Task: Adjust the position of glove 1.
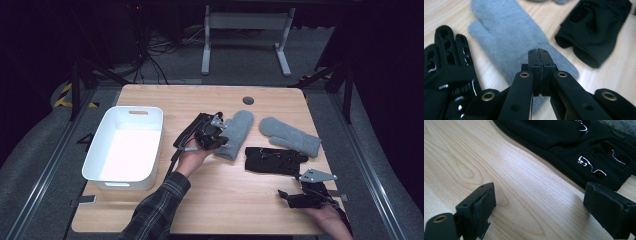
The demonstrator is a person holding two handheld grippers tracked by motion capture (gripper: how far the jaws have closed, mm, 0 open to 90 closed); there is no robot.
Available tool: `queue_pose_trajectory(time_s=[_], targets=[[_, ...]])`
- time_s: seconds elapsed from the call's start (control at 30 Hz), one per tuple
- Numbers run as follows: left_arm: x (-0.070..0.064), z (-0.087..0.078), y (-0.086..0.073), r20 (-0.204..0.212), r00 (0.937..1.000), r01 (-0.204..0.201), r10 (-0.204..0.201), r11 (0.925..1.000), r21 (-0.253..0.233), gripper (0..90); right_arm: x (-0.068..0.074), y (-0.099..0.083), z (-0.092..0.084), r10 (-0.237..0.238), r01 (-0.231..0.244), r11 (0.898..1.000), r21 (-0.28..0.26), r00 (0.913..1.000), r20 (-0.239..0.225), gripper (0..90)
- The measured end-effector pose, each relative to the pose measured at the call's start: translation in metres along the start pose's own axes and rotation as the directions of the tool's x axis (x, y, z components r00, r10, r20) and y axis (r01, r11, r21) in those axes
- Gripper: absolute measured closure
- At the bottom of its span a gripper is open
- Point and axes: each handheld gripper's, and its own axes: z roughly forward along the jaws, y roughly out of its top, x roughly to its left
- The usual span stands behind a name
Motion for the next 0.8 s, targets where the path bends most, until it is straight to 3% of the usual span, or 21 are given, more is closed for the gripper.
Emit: queue_pose_trajectory(time_s=[0.1,0.2,0.3,0.8], targets=[[0.002,0.006,0.003,0.005,1.0,0.0,-0.001,1.0,0.01,89.8,0.0,0.0,0.0,-0.001,0.001,1.0,0.0,1.0,-0.001,11.4],[0.003,0.018,0.002,-0.012,0.9997,-0.02,0.02,0.9978,0.063,89.8,0.0,0.0,0.0,-0.004,0.004,1.0,0.0,1.0,-0.005,11.4],[0.005,0.025,-0.004,0.008,1.0,0.001,-0.001,0.9982,0.06,89.9,0.0,0.0,0.0,-0.005,0.005,1.0,0.0,1.0,-0.006,11.5],[-0.012,0.012,-0.018,0.046,0.9989,-0.015,0.011,0.9975,0.069,90.0,0.0,0.0,0.0,-0.008,0.008,1.0,0.0,0.9999,-0.008,11.5]])
